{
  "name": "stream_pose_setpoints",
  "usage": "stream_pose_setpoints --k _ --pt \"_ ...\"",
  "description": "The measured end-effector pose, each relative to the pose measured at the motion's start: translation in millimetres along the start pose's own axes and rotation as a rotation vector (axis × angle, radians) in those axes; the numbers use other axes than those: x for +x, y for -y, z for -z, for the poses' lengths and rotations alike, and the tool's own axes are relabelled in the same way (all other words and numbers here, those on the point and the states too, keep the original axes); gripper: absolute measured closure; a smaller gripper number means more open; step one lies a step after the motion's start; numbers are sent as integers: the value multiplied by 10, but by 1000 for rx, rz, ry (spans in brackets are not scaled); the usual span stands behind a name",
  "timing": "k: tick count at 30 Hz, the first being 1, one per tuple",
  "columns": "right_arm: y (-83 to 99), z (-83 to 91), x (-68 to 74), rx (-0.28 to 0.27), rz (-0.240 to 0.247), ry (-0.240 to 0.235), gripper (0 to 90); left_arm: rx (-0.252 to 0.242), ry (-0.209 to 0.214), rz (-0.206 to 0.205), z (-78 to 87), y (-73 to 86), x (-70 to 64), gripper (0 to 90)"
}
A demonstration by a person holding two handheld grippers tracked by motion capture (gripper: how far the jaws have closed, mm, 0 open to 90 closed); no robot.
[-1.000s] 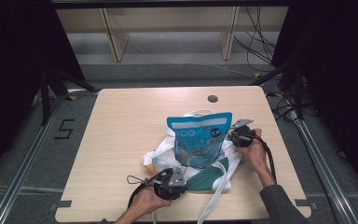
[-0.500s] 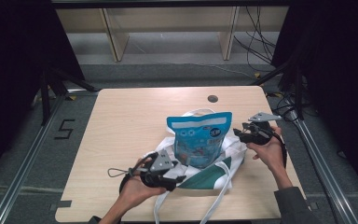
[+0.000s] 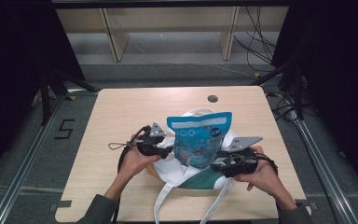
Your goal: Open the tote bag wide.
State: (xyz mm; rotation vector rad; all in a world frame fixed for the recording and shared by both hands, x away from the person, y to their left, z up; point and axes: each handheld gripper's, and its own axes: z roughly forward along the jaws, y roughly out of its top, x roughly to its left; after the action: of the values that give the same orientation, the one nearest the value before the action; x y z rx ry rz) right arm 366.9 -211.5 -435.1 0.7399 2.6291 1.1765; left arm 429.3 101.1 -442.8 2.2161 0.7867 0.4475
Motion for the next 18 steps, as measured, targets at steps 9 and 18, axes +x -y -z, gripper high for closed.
stream_pose_setpoints --k 9,18 --pt "102 -85 29 122 107 -53 678 -46 39 57 -161 -131 294 764" --pt "275 142 199 155 161 5 843 0 59 227 -485 56 544 822"
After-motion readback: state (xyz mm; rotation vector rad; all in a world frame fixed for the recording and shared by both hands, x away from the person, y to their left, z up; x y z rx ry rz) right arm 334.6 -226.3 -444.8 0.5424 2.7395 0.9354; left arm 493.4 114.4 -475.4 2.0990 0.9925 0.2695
